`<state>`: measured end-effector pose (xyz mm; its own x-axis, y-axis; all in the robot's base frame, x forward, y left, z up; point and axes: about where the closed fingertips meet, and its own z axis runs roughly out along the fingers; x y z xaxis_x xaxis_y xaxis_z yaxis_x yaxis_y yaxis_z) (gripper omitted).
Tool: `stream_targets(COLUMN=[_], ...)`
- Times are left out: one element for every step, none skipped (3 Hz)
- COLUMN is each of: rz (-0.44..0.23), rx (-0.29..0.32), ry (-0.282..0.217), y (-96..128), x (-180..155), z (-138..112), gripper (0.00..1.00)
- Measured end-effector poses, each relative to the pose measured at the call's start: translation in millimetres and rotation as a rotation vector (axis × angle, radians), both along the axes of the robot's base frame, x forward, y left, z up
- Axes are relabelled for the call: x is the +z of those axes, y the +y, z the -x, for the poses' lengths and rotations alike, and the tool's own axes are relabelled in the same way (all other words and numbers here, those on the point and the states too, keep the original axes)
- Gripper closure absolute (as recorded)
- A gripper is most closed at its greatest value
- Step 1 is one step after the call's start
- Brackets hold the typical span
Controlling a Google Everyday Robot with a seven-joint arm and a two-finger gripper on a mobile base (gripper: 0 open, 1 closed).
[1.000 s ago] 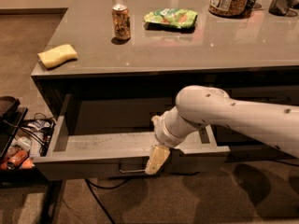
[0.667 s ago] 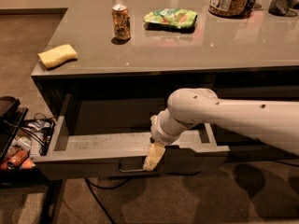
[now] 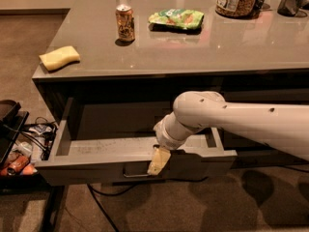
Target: Close top drawer
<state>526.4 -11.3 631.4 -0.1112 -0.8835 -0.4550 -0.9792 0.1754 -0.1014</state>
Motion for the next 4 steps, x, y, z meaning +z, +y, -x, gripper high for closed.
stream_targets(rz=[0.000,0.000,0.000,0.000], rx=[0.000,0.000,0.000,0.000], ry=[0.000,0.000,0.000,0.000], y=[0.0,0.0,0.1,0.1], x=[0.0,0.0,-0.1,-0.1], z=[0.0,0.0,0.0,0.1], gripper=[0.41,0.65,0.88,1.00])
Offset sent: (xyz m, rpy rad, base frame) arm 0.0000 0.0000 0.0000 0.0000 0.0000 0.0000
